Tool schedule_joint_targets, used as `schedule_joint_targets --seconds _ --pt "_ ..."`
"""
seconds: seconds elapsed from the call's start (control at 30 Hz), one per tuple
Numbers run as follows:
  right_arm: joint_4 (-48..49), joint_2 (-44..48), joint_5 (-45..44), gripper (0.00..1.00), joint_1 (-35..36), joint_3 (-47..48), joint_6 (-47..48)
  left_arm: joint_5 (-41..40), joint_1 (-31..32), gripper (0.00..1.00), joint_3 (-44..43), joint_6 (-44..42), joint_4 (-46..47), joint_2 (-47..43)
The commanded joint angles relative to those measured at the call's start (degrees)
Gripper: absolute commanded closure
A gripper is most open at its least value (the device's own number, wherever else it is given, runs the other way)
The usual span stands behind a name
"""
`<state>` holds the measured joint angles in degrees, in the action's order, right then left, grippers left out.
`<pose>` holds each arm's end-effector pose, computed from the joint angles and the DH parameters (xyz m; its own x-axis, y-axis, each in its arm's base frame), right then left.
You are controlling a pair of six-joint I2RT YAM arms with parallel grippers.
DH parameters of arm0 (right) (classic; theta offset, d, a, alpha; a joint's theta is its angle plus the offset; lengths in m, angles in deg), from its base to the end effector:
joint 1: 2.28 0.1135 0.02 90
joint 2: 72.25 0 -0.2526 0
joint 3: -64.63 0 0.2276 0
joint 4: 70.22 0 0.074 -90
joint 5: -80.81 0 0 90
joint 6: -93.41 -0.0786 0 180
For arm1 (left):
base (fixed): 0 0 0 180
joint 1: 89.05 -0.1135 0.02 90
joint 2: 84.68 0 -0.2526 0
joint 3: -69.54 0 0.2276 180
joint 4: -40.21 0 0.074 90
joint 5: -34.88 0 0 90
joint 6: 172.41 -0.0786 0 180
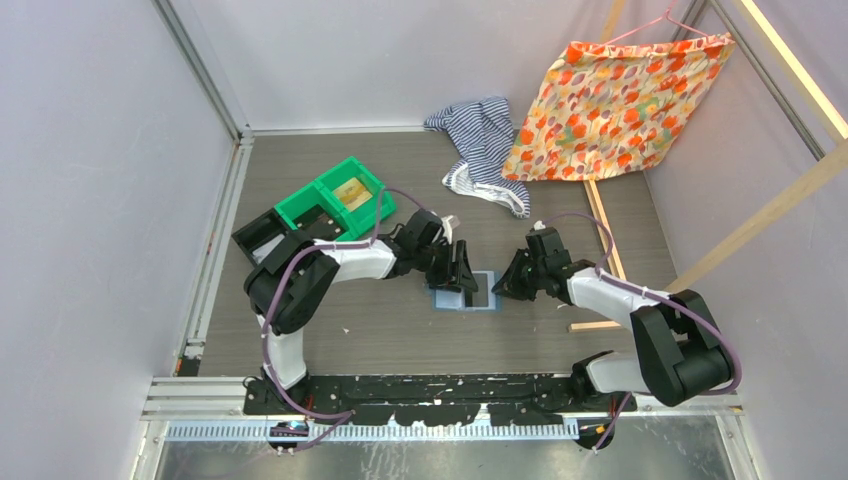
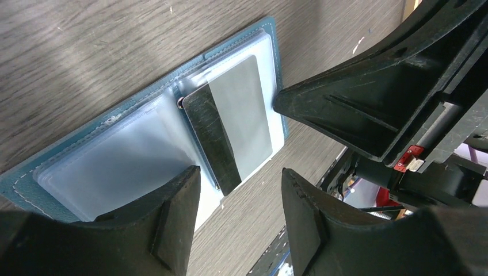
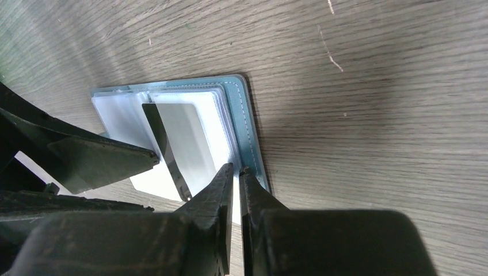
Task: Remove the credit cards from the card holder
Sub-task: Remove the credit card from the card holder.
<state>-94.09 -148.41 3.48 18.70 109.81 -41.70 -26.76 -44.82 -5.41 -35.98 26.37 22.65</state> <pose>0.2193 0.1025 0.1184 -0.8698 0.4067 -0.2793 0.2111 0.8184 0.5344 0.2509 -0.2964 0.1294 -0.9719 0.0564 -0.2284 0.2105 0.6415 -0.7377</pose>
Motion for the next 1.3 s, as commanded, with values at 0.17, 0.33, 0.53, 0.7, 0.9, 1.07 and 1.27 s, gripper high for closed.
schedule_joint_targets --seconds 0.17,0.33,0.53,0.7,0.9,1.07,1.27 --pt "3.25 -1.82 1.64 0.9 -0.11 -1.95 -1.31 -2.36 0.07 0.48 3.25 1.09 8.0 0.06" --pt "4.93 -2.31 2.81 0.92 -0.11 -2.7 -2.38 -3.34 -0.1 0.48 4.68 1.65 9.96 0.49" --pt "5.42 -2.81 3.07 0.93 -0.1 -2.91 -2.62 -3.17 -0.95 0.55 8.08 4.44 15.96 0.47" --pt "5.54 -3.12 3.15 0.93 -0.12 -2.91 -2.66 -2.68 -1.34 0.67 9.03 4.92 18.18 0.3" --pt "5.71 -3.51 3.15 0.93 -0.11 -3.07 -2.71 -1.45 -1.63 0.94 9.44 6.37 20.91 1.06" --pt "5.73 -3.81 2.98 0.93 -0.22 -3.09 -2.67 -1.37 -2.94 0.99 10.6 5.51 20.03 -0.34" --pt "5.86 -4.69 3.14 0.94 -0.89 -3.08 -2.32 -0.88 -5.85 0.99 13.3 3.85 18.52 -3.35"
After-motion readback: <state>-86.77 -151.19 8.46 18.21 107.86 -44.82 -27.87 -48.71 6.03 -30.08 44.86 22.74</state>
